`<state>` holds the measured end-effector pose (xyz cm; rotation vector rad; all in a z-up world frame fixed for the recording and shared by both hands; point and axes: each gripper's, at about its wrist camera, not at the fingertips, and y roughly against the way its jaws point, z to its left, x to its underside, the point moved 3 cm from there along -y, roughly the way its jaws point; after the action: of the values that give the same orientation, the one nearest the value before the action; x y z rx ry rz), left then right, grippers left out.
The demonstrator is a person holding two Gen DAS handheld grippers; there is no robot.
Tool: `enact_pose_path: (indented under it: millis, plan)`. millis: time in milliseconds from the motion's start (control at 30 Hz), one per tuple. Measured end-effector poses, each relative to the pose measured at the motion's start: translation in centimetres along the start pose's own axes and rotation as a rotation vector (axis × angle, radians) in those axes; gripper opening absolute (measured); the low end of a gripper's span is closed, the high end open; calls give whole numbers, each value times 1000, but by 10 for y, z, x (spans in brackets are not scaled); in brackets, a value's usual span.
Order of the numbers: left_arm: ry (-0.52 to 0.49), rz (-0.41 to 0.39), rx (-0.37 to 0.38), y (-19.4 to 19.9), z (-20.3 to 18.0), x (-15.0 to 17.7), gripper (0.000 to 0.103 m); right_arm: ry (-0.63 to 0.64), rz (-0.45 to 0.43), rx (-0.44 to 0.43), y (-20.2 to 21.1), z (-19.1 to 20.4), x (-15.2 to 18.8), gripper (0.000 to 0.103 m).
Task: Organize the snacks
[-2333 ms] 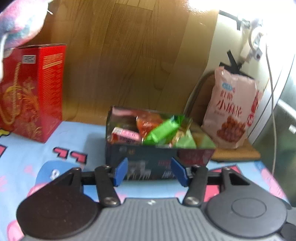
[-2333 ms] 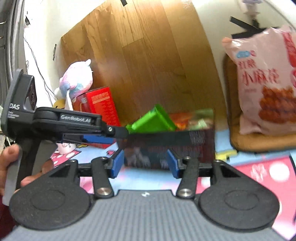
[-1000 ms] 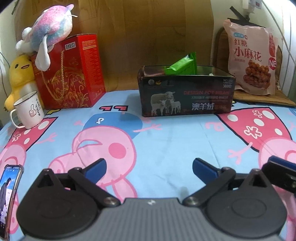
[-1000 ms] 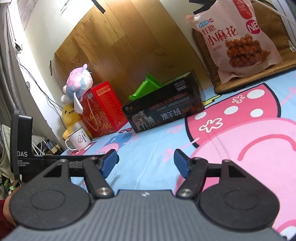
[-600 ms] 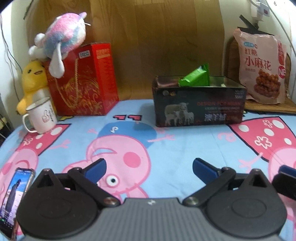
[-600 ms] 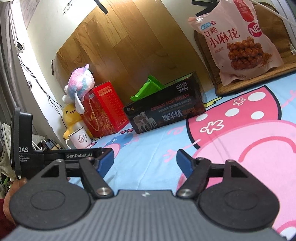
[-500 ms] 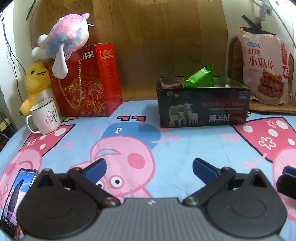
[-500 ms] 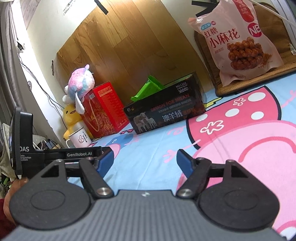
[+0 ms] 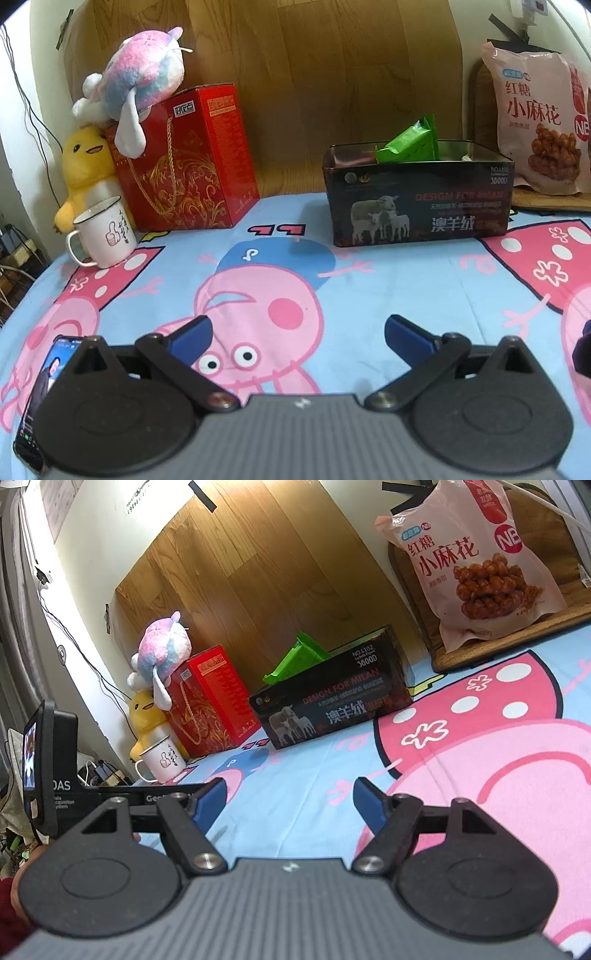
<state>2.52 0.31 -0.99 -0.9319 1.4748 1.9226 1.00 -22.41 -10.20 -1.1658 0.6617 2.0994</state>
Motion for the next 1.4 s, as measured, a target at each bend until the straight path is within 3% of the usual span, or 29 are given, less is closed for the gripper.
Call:
enact_pose_path:
  millis: [1400]
  plan:
    - [-39, 23, -75, 3, 2, 2, 103, -14, -10, -14, 2, -1, 0, 81]
